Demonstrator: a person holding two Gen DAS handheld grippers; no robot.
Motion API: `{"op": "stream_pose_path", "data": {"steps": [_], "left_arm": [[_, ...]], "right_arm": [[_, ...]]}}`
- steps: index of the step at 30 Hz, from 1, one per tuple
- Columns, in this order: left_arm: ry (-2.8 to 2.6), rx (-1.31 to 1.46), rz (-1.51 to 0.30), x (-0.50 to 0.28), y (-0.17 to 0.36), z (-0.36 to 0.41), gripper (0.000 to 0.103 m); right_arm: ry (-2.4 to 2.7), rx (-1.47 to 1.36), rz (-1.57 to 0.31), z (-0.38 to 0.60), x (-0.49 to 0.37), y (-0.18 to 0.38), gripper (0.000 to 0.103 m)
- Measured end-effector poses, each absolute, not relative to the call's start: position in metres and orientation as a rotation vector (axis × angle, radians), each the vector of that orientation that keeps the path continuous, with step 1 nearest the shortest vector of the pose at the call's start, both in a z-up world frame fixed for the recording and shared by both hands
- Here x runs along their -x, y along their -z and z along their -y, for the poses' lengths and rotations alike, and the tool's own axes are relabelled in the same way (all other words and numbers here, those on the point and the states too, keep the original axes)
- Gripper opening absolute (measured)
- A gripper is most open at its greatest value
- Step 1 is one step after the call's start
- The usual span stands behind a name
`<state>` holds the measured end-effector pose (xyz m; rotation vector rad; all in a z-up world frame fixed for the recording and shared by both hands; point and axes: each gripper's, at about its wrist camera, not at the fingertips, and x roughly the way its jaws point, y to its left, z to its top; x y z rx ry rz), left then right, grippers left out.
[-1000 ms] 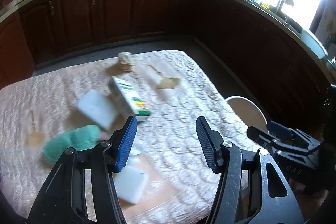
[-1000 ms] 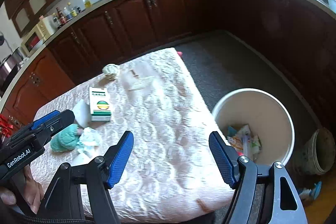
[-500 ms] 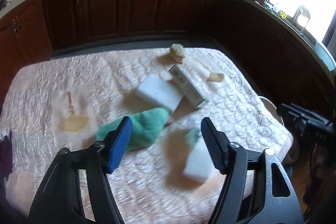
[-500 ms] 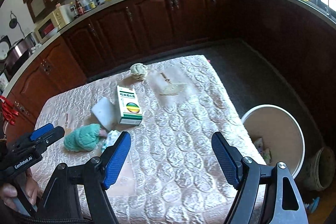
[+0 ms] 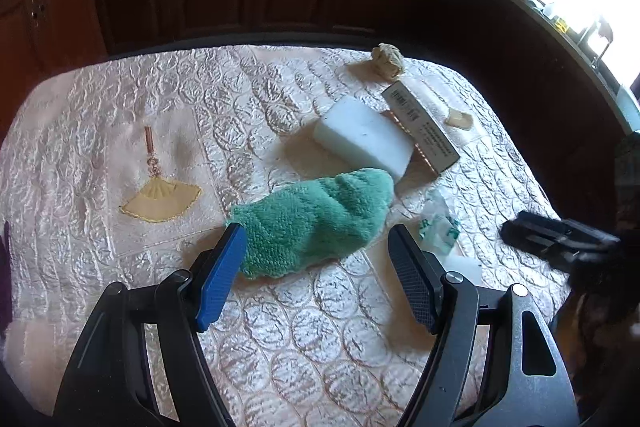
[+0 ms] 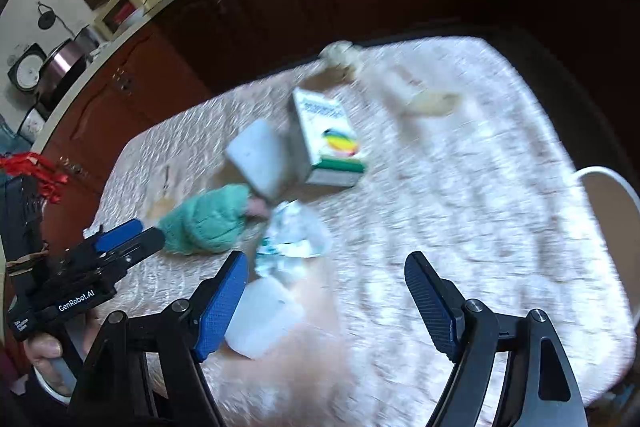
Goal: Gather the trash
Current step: 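Grasp the green towel with left tool while right tool grasps white plastic bag, then carry the green towel and plastic bag over the white bucket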
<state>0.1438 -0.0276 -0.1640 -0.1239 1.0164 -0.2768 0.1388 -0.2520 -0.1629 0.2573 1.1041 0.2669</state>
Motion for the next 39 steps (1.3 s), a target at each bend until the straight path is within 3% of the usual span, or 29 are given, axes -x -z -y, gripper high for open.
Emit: {"op": "stream_pose_path", "data": {"steps": [4,5,6,8,11,18,19,21,24,39], "left_arm": [[0.290,0.113,-1.019,-0.151,0.167,0.025,0.073],[0.298,0.104,-1.021,-0.153,0.168,0.025,0.075],[0.306,0.095,-1.022,-0.155,0.168,0.026,0.077],[0.333,0.060,-1.020,-0.161,0.170,0.030,0.078],[0.378,-0.025,-1.018,-0.168,0.176,0.043,0.079],[0.380,-0.258,-1.084,-0.177,0.211,0.079,0.077],[0.370,-0.266,-1.094,-0.178,0.214,0.080,0.074],[0.360,-0.227,-1.085,-0.177,0.210,0.074,0.054],[0.356,-0.124,-1.093,-0.175,0.199,0.059,0.035],[0.407,0.025,-0.955,-0.122,0.126,0.077,0.031]], "right_arm": [[-0.322,-0.259,-1.164,0.226,-0.158,0.187,0.076],[-0.335,-0.262,-1.178,0.221,-0.162,0.193,0.069],[-0.348,-0.268,-1.198,0.216,-0.167,0.201,0.054],[-0.356,-0.280,-1.232,0.212,-0.173,0.214,0.034],[-0.344,-0.303,-1.192,0.221,-0.170,0.213,0.025],[-0.293,-0.388,-1.109,0.268,-0.162,0.186,0.023],[-0.290,-0.394,-1.103,0.272,-0.161,0.184,0.023],[-0.286,-0.406,-1.092,0.277,-0.158,0.180,0.023],[-0.288,-0.412,-1.083,0.281,-0.150,0.176,0.023],[-0.320,-0.361,-0.976,0.288,-0.113,0.130,0.023]]}}
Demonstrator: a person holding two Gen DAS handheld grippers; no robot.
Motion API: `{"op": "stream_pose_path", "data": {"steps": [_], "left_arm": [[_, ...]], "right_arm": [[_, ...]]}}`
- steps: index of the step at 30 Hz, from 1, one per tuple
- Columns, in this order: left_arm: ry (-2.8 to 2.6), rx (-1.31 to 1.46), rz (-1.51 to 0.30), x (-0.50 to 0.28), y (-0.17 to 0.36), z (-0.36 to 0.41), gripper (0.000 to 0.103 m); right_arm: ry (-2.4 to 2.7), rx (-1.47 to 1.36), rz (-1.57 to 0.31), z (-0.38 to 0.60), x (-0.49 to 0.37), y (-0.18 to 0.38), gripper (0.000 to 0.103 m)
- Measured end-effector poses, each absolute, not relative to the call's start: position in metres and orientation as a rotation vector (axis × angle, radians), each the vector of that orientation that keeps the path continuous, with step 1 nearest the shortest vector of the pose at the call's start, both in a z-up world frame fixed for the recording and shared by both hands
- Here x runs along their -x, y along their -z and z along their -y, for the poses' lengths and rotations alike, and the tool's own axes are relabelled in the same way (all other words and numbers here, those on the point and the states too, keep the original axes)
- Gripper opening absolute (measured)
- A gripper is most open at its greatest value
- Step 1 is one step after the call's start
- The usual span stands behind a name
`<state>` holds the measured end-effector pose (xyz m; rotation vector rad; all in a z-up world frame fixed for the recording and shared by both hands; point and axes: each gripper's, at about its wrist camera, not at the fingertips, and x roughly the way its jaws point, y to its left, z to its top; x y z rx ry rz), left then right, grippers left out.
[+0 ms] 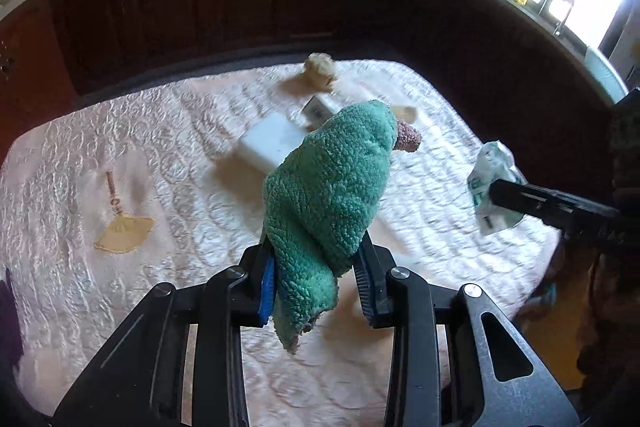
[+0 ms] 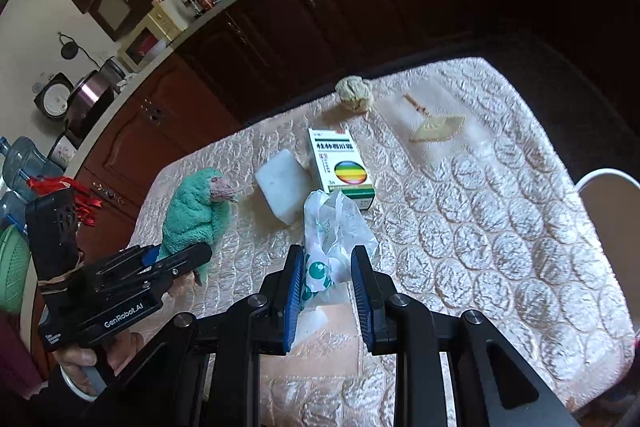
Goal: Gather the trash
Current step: 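Carry the green towel and plastic bag over the white bucket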
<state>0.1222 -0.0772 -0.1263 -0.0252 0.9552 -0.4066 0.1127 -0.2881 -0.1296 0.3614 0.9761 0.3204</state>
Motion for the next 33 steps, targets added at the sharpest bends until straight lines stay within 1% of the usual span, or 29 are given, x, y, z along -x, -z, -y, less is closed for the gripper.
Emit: {"op": "stream_pose_path", "data": {"steps": [6,14,33], "left_arm": [[0.422,0.021,-0.916,-0.113,0.106,0.100,0.031],[0.441,-0.003,-0.895,-0.111,0.095,0.131,0.031],[0.562,-0.053,-0.883,-0.104,0.080,0.212,0.031]], "right_arm": [[-0.307,-0.339,-0.931,0.295,-0.100,0.111,0.023],[-0.276,-0.345,-0.886,0.315,-0.083,0.095,0.023],[-0.148,-0.404,-0.847,0.383,-0.056,0.087,0.023]]}}
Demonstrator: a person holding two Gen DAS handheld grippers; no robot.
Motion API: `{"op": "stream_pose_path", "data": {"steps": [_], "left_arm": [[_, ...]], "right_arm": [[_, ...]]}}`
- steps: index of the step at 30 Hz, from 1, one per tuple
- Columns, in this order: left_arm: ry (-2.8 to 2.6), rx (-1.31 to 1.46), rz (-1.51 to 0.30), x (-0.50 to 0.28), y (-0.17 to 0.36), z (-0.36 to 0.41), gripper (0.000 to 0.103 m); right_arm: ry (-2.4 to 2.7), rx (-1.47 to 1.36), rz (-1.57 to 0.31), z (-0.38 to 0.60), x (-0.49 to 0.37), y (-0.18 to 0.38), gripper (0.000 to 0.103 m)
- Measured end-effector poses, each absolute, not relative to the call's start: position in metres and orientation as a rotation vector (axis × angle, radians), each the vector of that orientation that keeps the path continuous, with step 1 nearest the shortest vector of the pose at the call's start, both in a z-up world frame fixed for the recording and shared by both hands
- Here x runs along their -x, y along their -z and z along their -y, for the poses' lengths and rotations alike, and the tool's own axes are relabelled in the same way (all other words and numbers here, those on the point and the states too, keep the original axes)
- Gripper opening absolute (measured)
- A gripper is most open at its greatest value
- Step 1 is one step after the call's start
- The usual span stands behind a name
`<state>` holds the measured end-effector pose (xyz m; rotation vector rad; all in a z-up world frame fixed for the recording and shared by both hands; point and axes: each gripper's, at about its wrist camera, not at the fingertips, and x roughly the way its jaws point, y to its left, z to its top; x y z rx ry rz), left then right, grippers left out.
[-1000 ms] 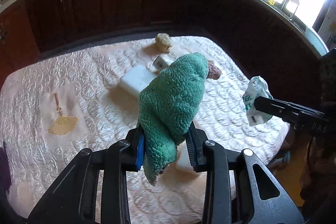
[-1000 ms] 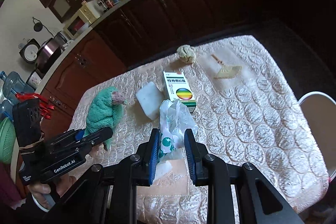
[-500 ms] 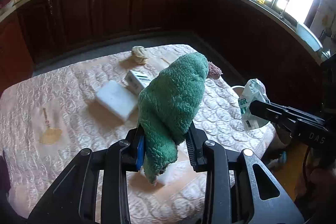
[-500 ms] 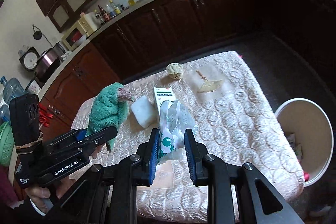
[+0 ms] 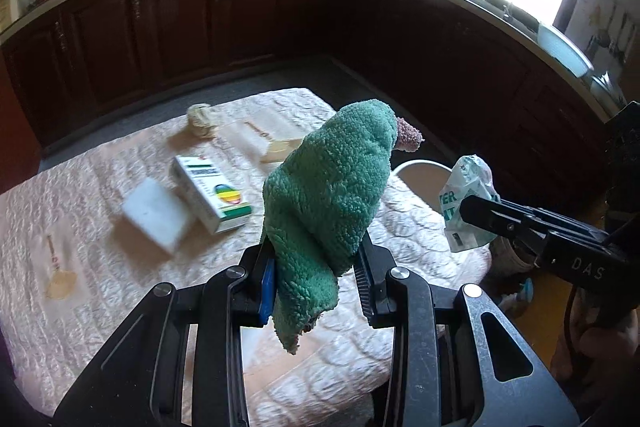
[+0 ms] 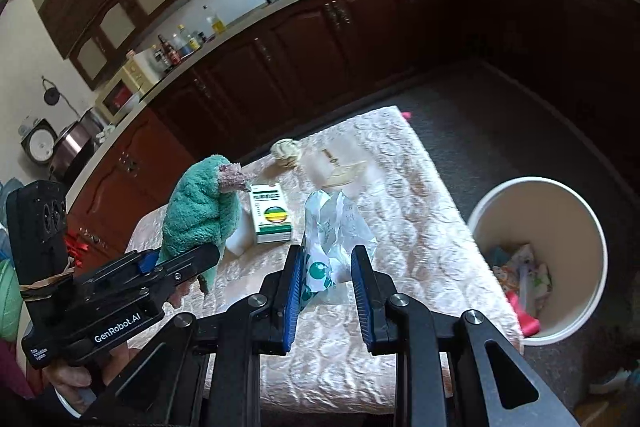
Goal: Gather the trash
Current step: 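Carry the green towel and plastic bag over the white bucket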
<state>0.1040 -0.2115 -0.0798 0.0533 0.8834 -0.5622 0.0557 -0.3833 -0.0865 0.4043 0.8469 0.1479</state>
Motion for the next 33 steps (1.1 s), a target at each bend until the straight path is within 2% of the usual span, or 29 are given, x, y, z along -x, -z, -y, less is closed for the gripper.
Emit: {"op": "stream_pose_path", "data": {"steps": [20,33], "left_arm": [[0.699,-0.115,-0.934,-0.100,0.090,0.307,0.031],[0.755,-0.149,-1.024,-0.105,0.116,0.367,0.031]], "right_arm": [[0.012,-0.490,-0.837,0.468,-0.022,0.093,0.023],[0.119,-0.555,-0.883,0.517,-0.012,0.121,0.023]]}}
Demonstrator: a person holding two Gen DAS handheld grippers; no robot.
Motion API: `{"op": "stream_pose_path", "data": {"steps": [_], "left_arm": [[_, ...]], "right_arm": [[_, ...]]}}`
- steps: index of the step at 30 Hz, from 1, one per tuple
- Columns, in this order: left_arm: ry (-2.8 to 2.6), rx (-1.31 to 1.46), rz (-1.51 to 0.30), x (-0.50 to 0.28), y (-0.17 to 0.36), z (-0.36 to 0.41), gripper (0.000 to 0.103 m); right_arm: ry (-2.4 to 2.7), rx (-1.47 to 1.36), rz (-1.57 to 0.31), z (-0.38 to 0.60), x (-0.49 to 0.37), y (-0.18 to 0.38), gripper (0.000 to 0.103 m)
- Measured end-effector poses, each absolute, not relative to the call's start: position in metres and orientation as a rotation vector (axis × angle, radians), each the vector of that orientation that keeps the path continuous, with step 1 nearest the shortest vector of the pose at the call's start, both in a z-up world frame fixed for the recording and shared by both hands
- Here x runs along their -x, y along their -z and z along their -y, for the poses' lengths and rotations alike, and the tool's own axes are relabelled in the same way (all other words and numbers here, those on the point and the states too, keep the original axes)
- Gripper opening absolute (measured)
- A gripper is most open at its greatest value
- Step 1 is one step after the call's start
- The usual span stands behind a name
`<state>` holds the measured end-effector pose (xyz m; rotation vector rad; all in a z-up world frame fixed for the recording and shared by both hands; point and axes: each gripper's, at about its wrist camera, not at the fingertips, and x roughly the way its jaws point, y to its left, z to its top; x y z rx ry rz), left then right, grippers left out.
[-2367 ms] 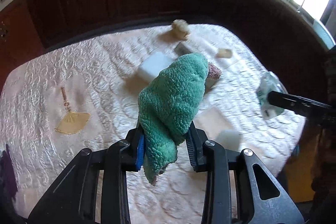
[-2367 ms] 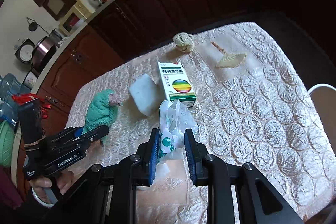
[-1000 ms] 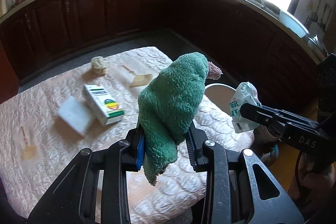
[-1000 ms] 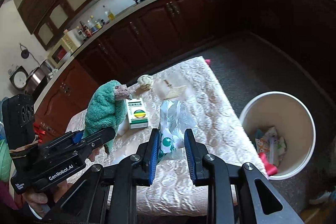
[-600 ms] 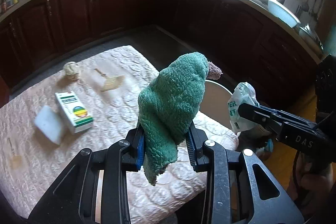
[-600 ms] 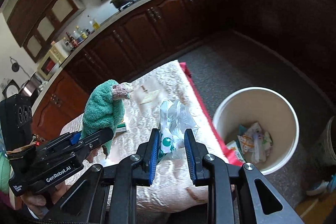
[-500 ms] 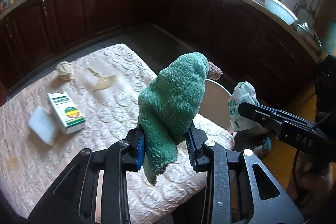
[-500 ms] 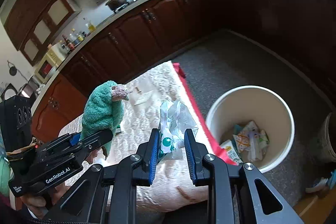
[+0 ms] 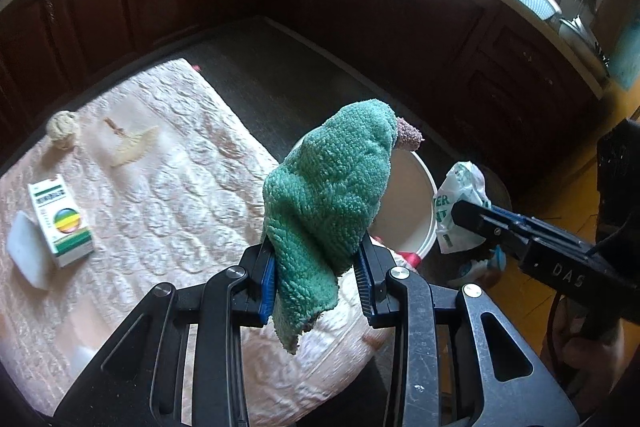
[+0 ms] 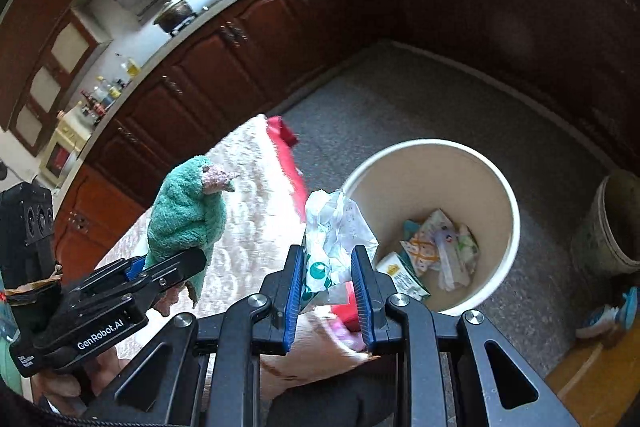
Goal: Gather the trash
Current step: 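Carry the green towel and plastic bag over the white bucket, then open both tools above the white bucket to drop towel and bag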
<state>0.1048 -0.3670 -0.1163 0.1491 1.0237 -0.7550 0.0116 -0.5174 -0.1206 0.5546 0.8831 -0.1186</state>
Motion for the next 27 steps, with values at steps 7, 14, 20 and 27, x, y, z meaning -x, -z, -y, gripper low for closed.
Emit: {"op": "stream_pose_path", "data": {"steps": [7,14,20,27], "left_arm": [[0.777,-0.180,-1.056,-0.106,0.130,0.400,0.031],[0.798,-0.188,-1.088,-0.108,0.145,0.421,0.031],[0.821,-0.174,-1.099,-0.111,0.156,0.427,0.046],[0.828,-0.152,-1.098,-0.111,0.158,0.424,0.054]], "right_arm": [[0.170,-0.587,-0.924,0.538,-0.008,0.142,0.023],[0.222,-0.617,-0.960,0.556,-0.005,0.160,0.023],[0.266,-0.623,-0.986,0.559,-0.008,0.167,0.034],[0.284,-0.628,-0.996,0.561,-0.006,0.174,0.048]]}}
